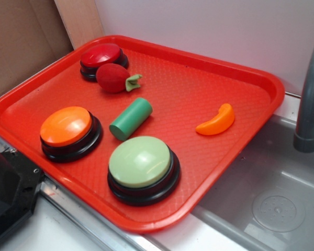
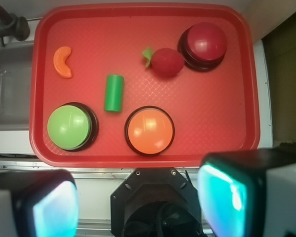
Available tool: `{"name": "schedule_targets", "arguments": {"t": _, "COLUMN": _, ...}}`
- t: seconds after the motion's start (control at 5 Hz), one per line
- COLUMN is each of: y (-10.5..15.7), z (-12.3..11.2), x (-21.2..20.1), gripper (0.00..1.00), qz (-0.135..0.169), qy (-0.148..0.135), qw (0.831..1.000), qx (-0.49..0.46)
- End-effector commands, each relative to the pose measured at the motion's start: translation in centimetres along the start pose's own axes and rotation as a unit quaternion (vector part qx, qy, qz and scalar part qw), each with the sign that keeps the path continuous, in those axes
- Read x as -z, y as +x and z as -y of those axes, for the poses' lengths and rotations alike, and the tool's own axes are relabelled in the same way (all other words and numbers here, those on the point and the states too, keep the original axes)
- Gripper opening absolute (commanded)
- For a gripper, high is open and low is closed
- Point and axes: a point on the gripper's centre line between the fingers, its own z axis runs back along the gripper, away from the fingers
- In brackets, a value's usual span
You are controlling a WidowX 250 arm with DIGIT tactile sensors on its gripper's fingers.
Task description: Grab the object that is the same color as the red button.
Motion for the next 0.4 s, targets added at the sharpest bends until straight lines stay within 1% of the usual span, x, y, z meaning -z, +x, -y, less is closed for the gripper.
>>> {"name": "schedule_targets", "arguments": {"t": 0.0, "y": 0.0, "z": 0.0, "x": 0.0, "gripper": 1.00, "qz": 0.000, "qy": 0.000, "qw": 1.000, "qx": 0.000}}
{"name": "schedule_targets", "arguments": {"t": 0.2, "y": 1.4, "z": -0.7, "x": 1.4, "gripper": 1.00, "qz": 0.007, "qy": -0.013, "qw": 0.996, "qx": -0.092}}
